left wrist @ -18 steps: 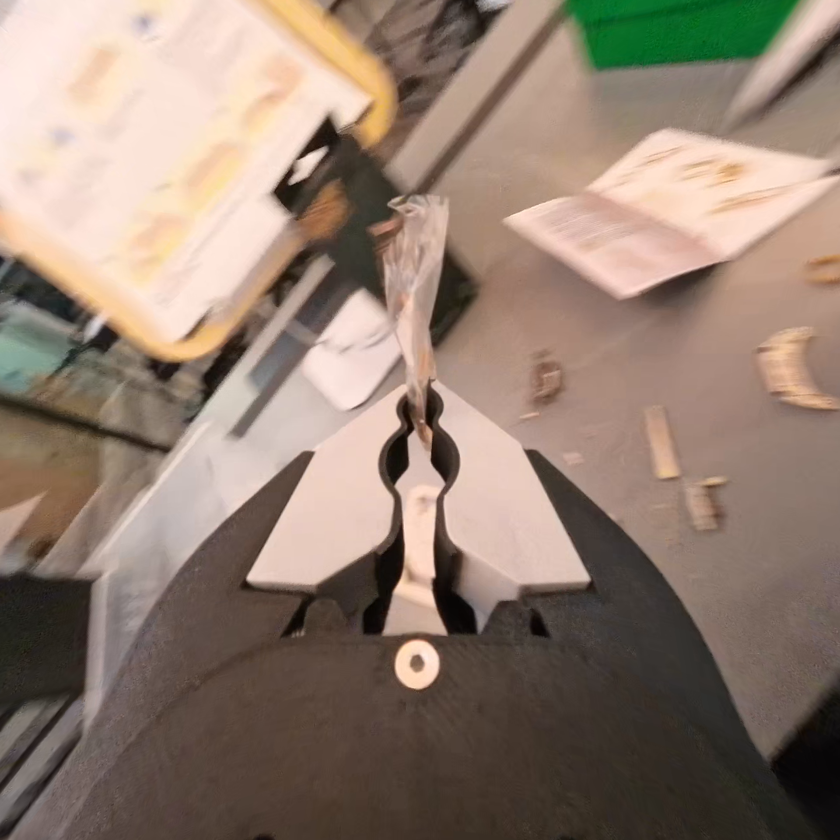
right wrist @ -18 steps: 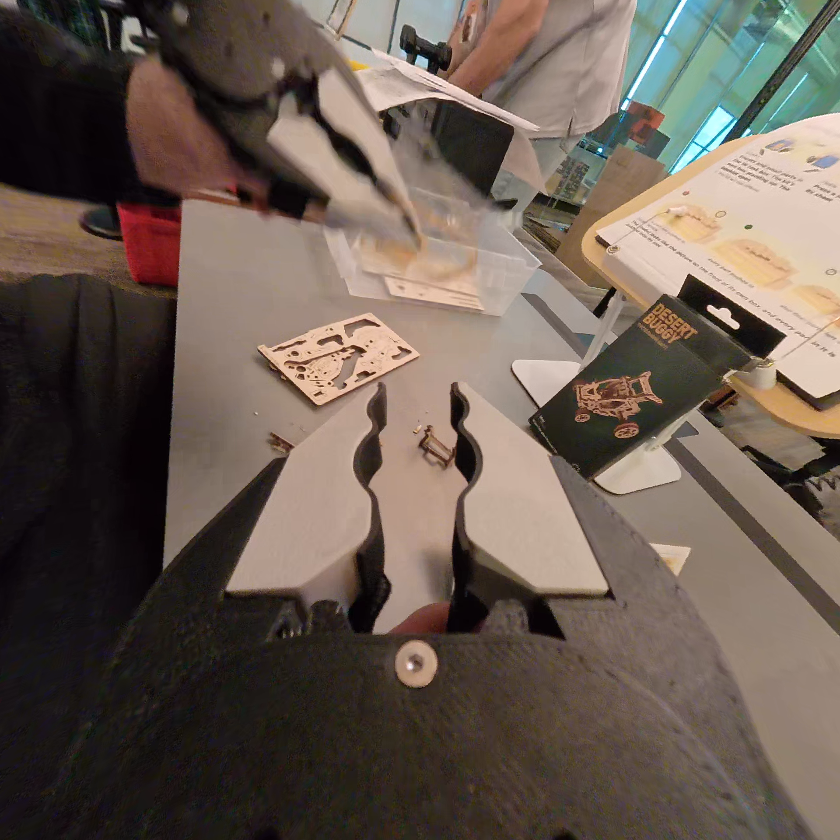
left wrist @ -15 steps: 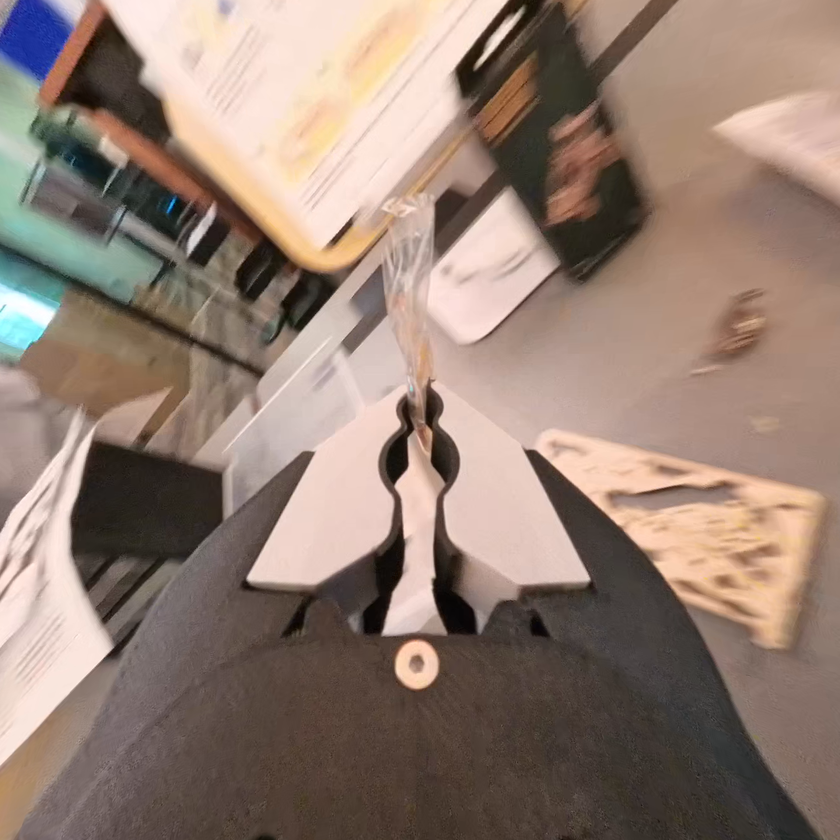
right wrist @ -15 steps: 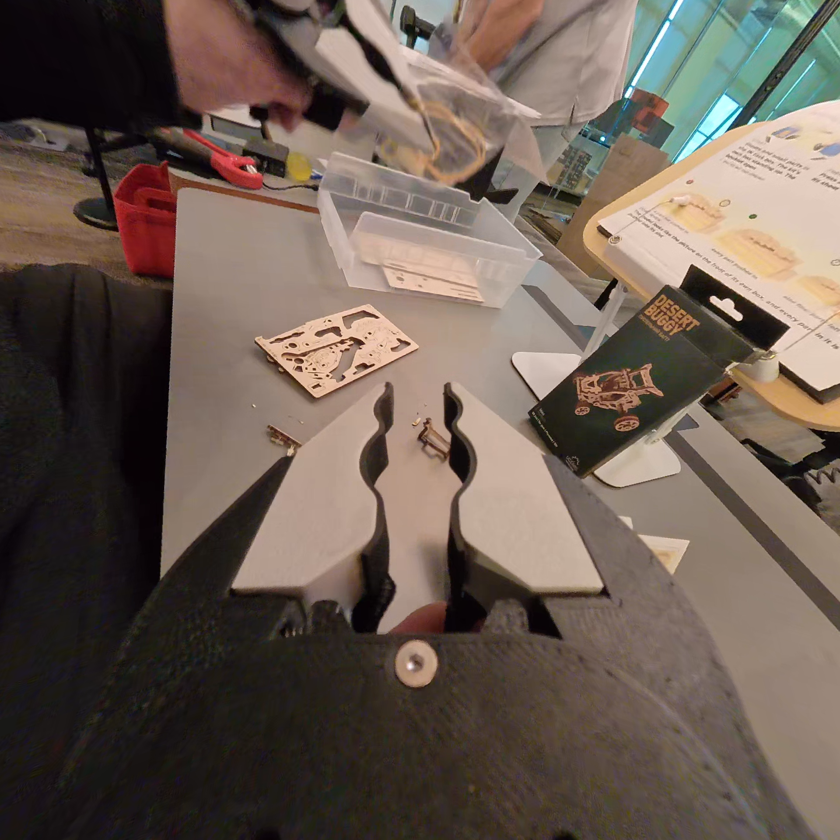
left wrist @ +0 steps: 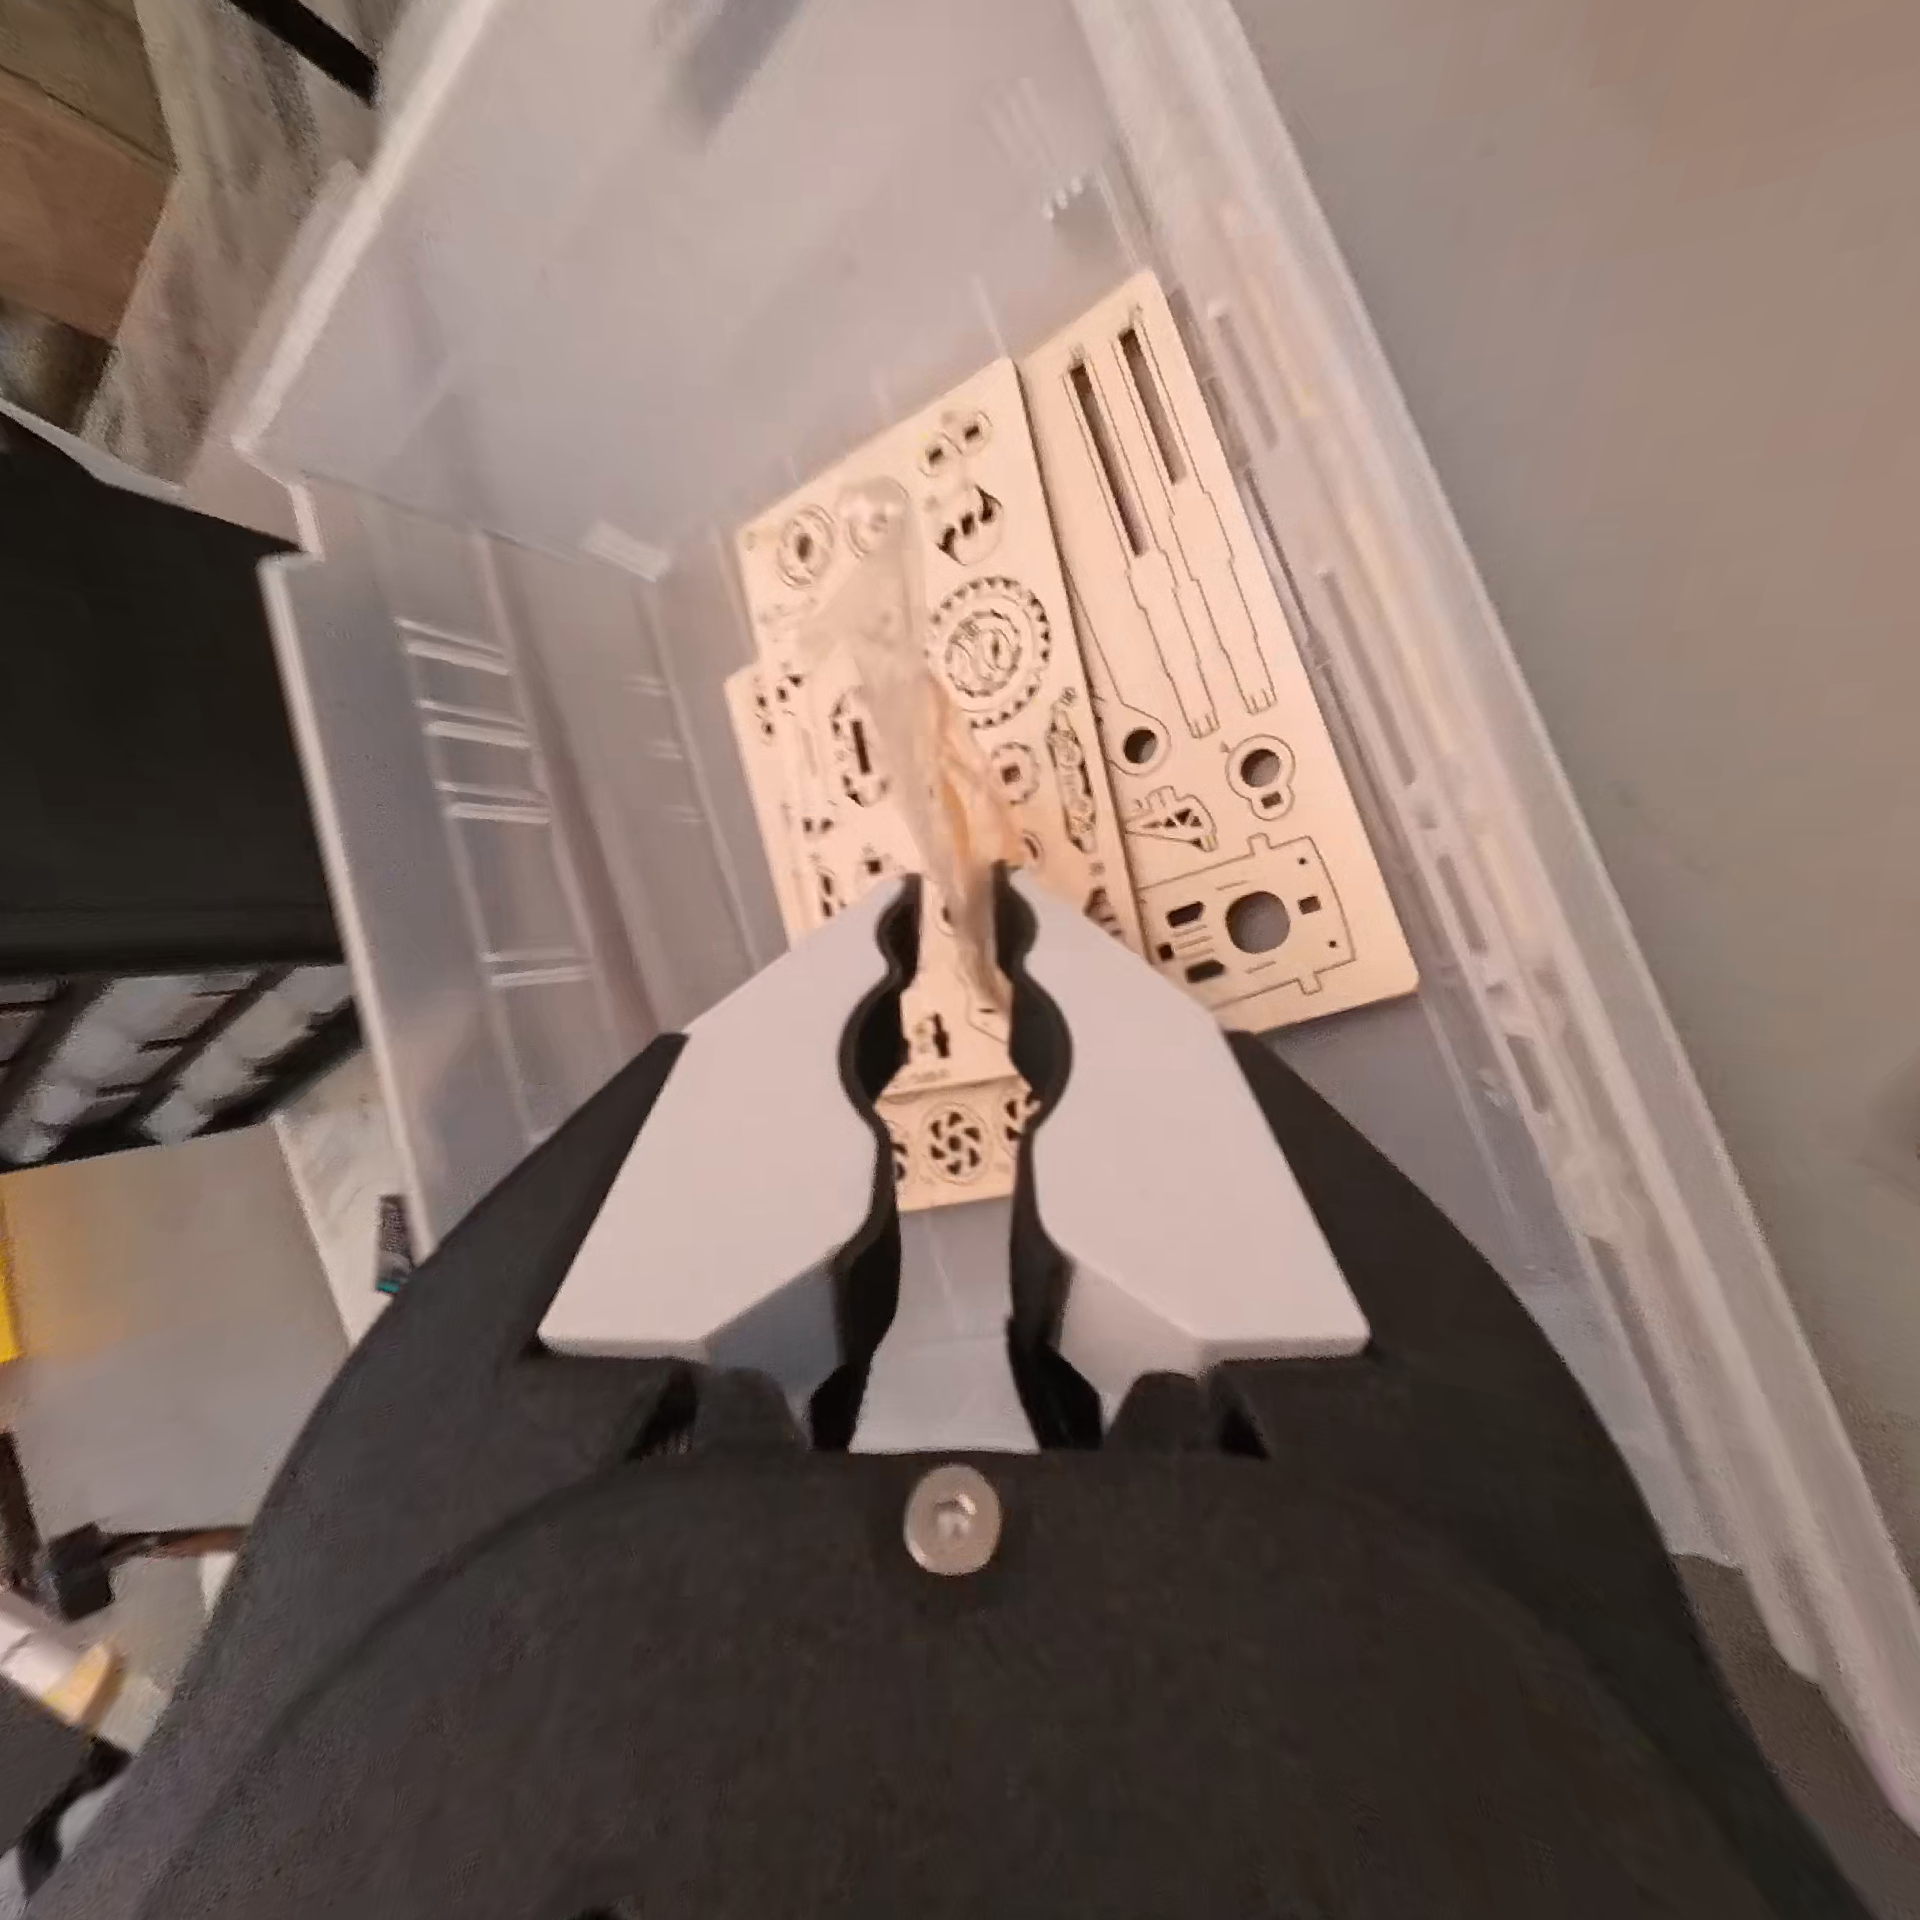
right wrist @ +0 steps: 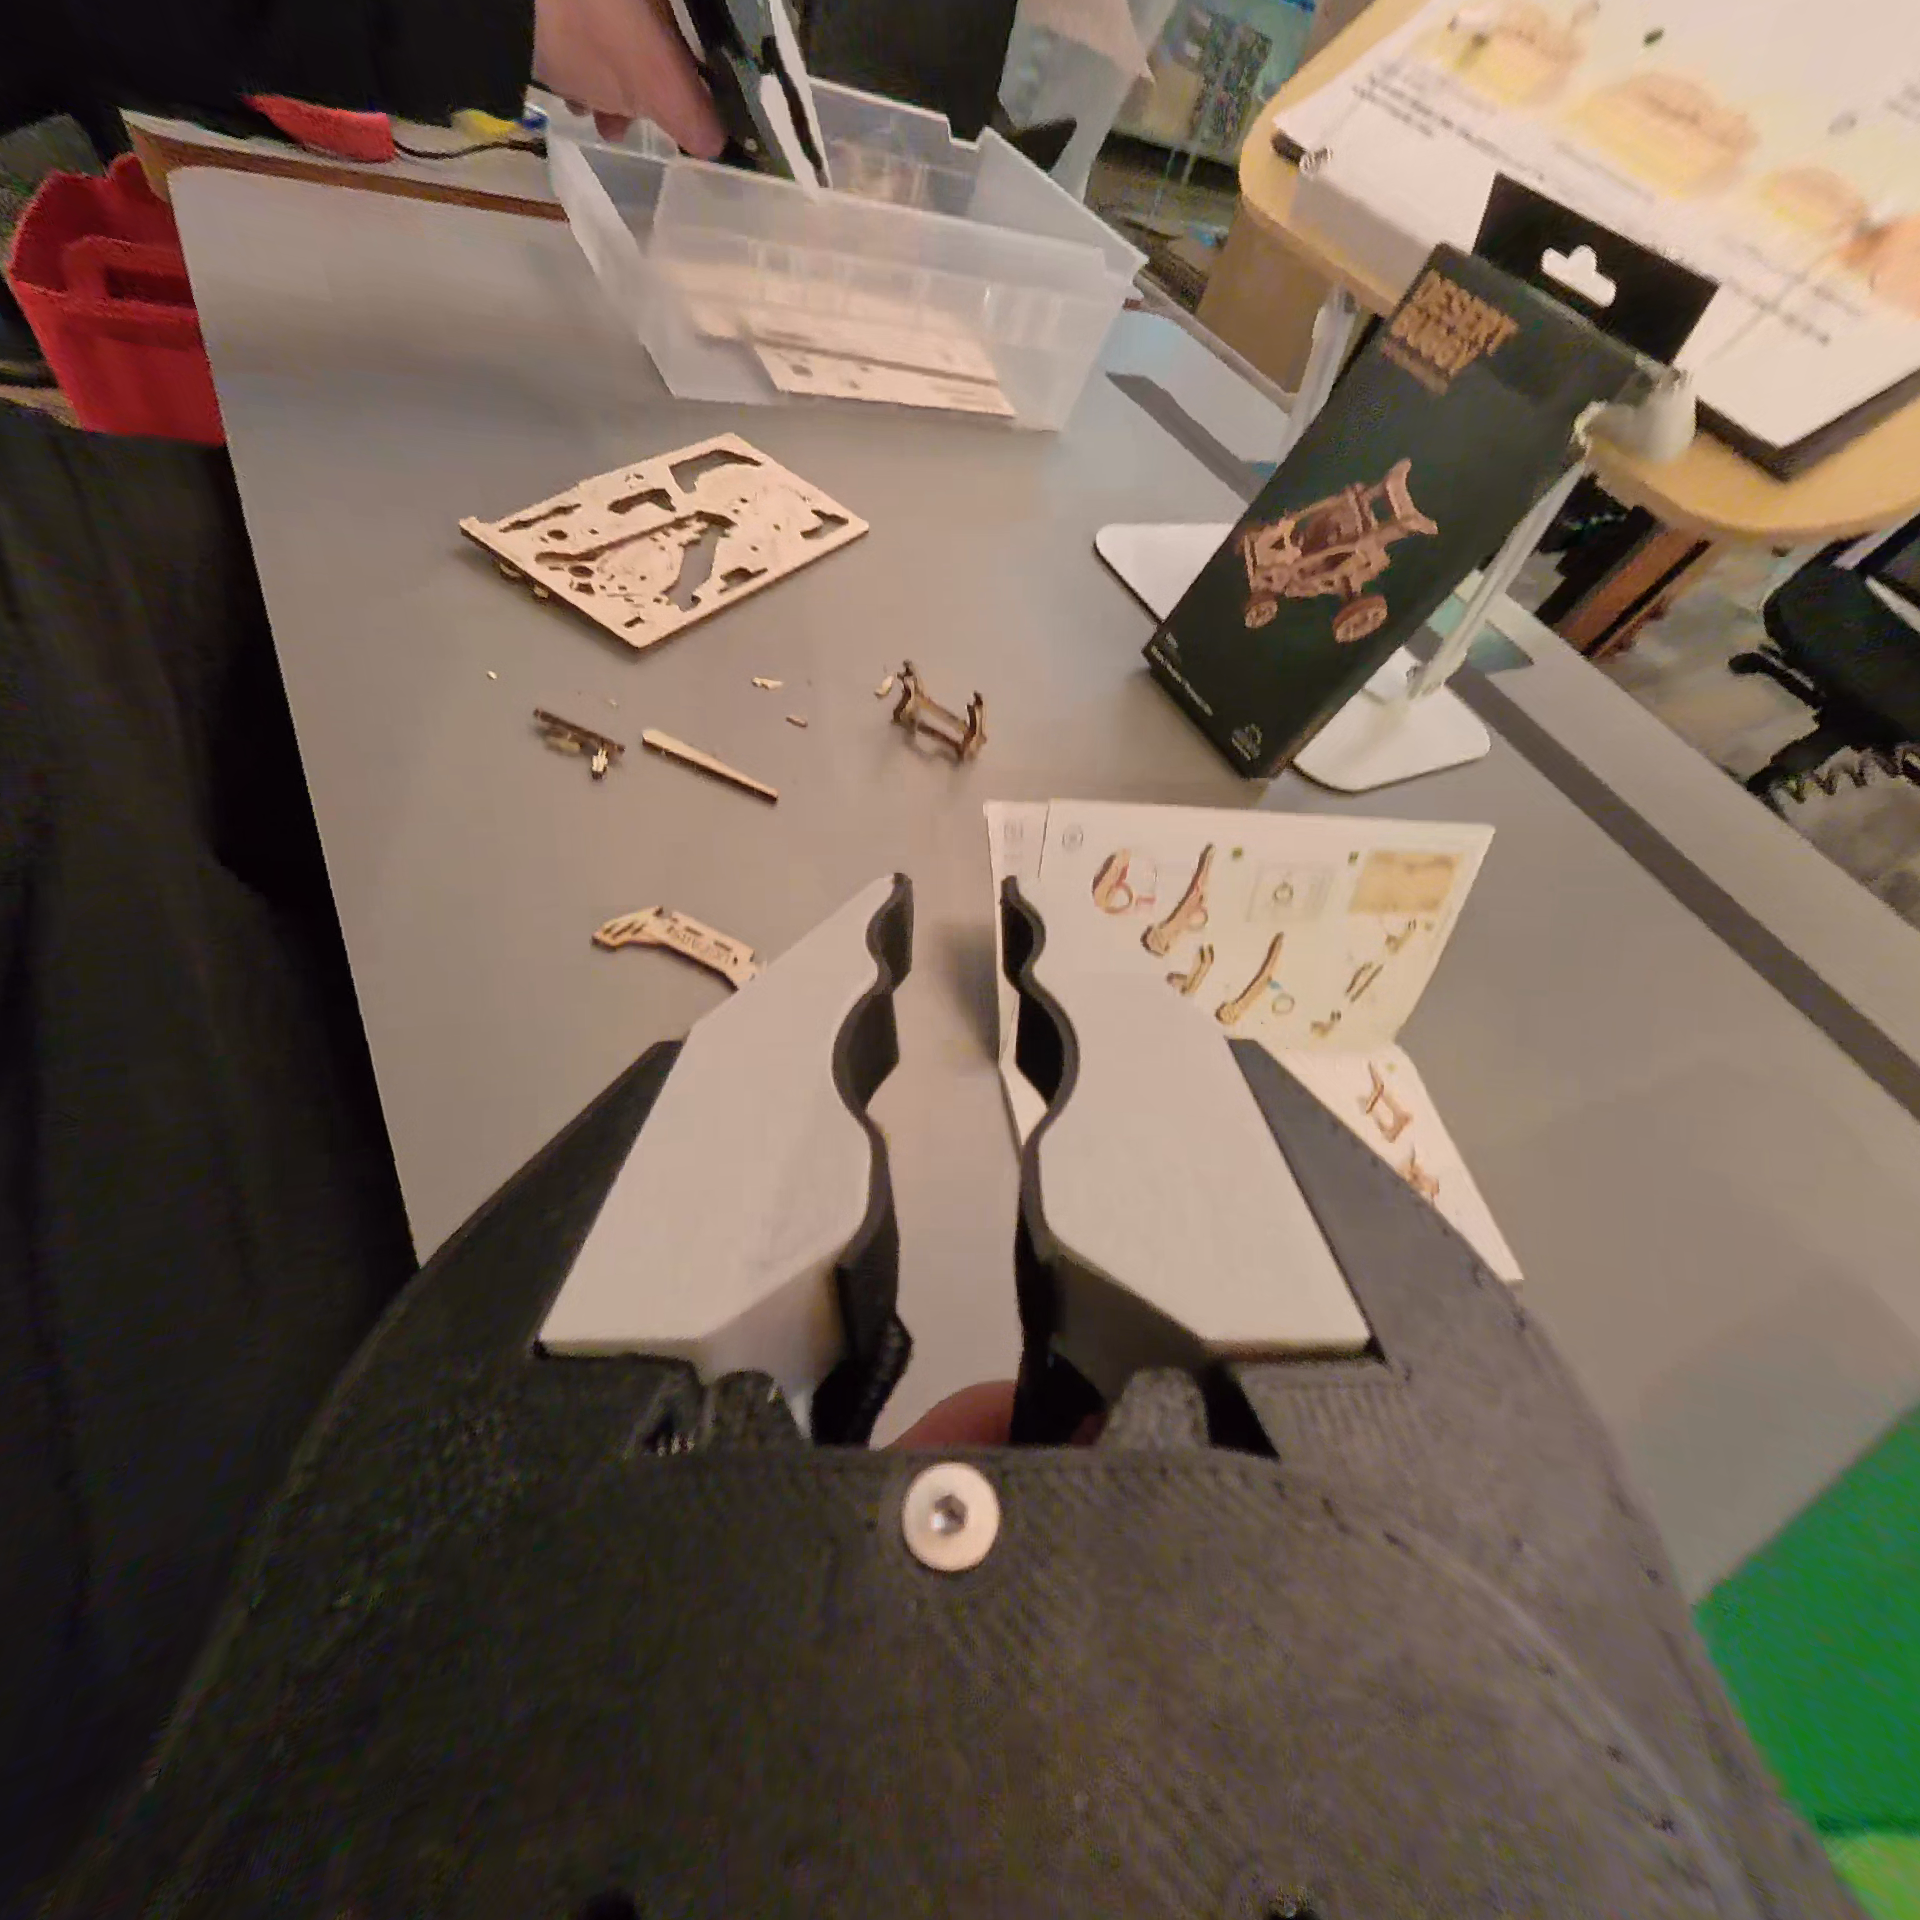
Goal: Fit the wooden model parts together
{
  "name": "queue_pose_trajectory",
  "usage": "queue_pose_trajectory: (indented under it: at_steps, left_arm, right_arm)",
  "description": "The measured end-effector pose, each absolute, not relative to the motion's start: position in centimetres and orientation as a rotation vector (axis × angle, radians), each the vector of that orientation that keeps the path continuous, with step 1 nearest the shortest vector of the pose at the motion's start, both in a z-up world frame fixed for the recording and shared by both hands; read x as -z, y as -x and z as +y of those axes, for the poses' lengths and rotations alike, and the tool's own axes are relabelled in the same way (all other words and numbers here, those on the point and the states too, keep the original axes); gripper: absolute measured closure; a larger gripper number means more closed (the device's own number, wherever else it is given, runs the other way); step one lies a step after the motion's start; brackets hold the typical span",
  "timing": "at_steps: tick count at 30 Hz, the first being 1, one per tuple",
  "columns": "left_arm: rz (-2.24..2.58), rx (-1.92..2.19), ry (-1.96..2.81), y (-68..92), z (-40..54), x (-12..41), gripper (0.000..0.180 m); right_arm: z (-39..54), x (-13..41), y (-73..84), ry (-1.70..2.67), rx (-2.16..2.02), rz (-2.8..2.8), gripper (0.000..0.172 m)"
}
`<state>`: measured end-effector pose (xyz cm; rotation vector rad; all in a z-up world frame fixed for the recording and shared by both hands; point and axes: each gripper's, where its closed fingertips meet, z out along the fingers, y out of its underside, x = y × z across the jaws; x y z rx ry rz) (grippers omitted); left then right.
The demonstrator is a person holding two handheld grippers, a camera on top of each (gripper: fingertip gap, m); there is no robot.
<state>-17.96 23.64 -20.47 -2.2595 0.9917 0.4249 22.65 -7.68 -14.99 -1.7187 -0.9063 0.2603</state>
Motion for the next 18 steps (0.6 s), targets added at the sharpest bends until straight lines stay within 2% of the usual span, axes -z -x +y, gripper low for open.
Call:
queue_pose_trajectory:
  at_steps: [4, 9, 13, 18]
  left_arm:
    - [1.007, -0.371, 2.357, 17.3, 22.9, 21.9, 0.144]
    - [0.935, -0.210, 2.370, 16.3, 22.7, 21.1, 0.126]
    - [0.832, -0.174, 2.283, 16.4, 22.7, 18.0, 0.123]
    - [0.805, -0.234, 2.063, 14.3, 20.4, 11.3, 0.124]
  right_arm:
    - [-8.2, 16.1, -23.4, 1.740, -0.265, -0.896, 0.158]
    - [-8.4, 16.8, -23.6, 1.745, -0.299, -0.883, 0.156]
    - [-8.5, 17.6, -24.1, 1.775, -0.309, -0.875, 0.155]
    - [-9.0, 19.9, -24.5, 1.874, -0.336, -0.909, 0.153]
